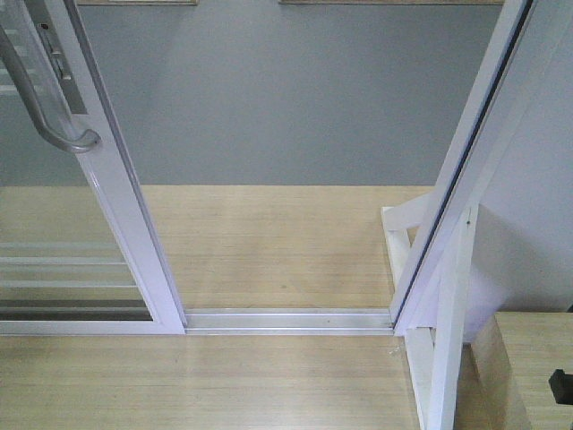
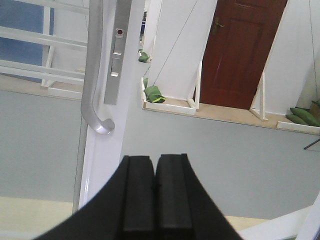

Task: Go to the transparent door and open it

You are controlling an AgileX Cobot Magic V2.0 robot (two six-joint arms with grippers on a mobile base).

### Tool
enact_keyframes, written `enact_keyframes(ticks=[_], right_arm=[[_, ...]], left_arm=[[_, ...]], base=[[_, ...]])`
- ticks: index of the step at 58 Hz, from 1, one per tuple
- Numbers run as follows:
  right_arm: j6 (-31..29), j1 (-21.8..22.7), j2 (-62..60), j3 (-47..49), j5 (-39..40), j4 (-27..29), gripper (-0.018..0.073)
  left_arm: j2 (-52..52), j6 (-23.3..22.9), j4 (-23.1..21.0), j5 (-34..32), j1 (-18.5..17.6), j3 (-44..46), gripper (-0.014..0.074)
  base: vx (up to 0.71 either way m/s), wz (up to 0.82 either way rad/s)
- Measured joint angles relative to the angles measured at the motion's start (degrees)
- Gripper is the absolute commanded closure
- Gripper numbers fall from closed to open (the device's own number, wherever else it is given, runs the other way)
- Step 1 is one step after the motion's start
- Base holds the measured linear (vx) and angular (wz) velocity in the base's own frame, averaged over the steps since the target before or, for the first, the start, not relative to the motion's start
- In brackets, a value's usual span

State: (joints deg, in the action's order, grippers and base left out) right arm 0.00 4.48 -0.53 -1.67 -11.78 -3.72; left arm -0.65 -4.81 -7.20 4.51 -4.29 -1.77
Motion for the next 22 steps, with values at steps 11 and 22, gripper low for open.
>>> enact_keyframes(ticks=[11,22], right_arm=[[0.0,0.0,0.0,0.0,0.0,0.0,0.0568],[0.0,0.0,0.0,0.0,0.0,0.0,0.0568]], left_arm=[[0.0,0.0,0.0,0.0,0.0,0.0,0.0604],[0.0,0.0,0.0,0.0,0.0,0.0,0.0604]], base=[[0.00,0.00],[0.00,0.00]])
